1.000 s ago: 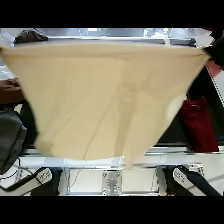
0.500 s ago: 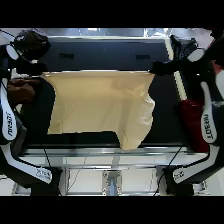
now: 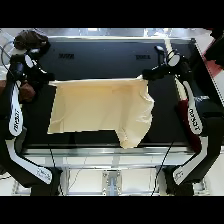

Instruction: Fold the shirts.

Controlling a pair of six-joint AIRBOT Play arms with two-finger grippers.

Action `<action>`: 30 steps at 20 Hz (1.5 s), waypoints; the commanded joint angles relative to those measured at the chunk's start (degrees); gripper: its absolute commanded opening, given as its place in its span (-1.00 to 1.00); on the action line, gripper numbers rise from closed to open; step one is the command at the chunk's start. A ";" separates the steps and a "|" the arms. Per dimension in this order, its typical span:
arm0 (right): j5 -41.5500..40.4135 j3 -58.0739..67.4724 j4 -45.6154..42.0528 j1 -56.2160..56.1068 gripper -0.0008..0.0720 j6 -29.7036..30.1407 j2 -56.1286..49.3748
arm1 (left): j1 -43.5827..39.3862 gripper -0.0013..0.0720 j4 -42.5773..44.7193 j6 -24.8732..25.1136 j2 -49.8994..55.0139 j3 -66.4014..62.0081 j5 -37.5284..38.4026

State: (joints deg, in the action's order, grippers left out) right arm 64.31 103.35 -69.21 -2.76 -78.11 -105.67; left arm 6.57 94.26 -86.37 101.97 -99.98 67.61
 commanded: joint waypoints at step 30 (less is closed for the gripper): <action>2.47 -53.46 -1.27 9.18 0.11 -9.94 48.30 | 25.16 0.35 0.28 -17.68 -60.00 56.74 -8.31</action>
State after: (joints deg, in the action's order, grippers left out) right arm 74.91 68.90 -80.27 3.36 -85.65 -68.14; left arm 23.22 95.72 -94.43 54.98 -59.20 63.05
